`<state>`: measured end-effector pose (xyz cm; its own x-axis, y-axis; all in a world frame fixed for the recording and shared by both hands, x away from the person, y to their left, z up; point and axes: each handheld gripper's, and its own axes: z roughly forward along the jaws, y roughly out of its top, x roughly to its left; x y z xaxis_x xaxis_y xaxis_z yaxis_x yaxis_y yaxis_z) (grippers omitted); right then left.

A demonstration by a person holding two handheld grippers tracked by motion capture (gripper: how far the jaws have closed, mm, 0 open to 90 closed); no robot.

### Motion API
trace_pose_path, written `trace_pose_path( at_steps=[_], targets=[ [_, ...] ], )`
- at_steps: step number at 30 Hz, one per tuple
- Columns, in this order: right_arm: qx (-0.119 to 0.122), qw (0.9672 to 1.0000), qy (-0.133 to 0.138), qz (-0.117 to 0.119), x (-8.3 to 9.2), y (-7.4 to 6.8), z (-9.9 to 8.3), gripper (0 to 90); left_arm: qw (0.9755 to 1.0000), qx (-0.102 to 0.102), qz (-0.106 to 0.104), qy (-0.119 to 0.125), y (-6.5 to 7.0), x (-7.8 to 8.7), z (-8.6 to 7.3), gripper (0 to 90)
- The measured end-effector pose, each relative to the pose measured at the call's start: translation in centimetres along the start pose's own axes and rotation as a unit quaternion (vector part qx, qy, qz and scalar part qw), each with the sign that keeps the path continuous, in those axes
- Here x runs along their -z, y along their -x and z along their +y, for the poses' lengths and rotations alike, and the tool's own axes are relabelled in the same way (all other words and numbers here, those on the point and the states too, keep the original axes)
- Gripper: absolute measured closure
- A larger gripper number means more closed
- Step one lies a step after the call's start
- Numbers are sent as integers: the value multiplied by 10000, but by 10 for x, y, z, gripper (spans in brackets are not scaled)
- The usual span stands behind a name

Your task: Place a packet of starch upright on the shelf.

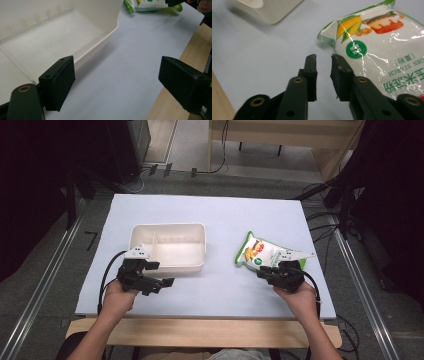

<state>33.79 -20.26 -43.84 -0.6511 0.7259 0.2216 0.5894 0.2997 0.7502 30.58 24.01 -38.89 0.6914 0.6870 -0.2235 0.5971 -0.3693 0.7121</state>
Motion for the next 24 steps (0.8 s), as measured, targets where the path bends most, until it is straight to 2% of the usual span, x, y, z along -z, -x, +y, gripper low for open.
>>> trace_pose_path(
  at_steps=[1,3,6,8,10,11,14,16,17,24],
  targets=[
    [-90,9999,-85,-4,-4,3,-2,829,10000,-7,-7,8,0,0,0,147],
    [-102,9998,-176,33,-9,4,-4,853,10000,-16,-2,5,0,0,0,147],
    [-11,9994,-327,-113,-17,6,-5,877,10000,-16,15,25,1,0,0,147],
    [-35,9989,-435,-186,-22,7,-5,885,10000,-9,50,56,0,1,0,147],
    [-9,9986,-497,-201,-24,9,-6,885,10000,-5,49,57,0,1,0,146],
    [-7,9977,-606,-307,-28,11,-8,886,10000,-4,49,52,0,1,0,147],
    [-85,9972,-640,-376,-29,14,-8,900,10000,-2,40,44,0,1,0,147],
    [-389,9964,-665,-351,-30,19,-8,900,10000,-9,40,40,1,1,0,147],
    [-459,9960,-673,-356,-30,20,-7,900,10000,-7,47,45,1,1,0,146],
    [-420,9956,-750,-378,-30,27,-5,900,10000,-9,50,69,0,1,-1,147]
  ],
)
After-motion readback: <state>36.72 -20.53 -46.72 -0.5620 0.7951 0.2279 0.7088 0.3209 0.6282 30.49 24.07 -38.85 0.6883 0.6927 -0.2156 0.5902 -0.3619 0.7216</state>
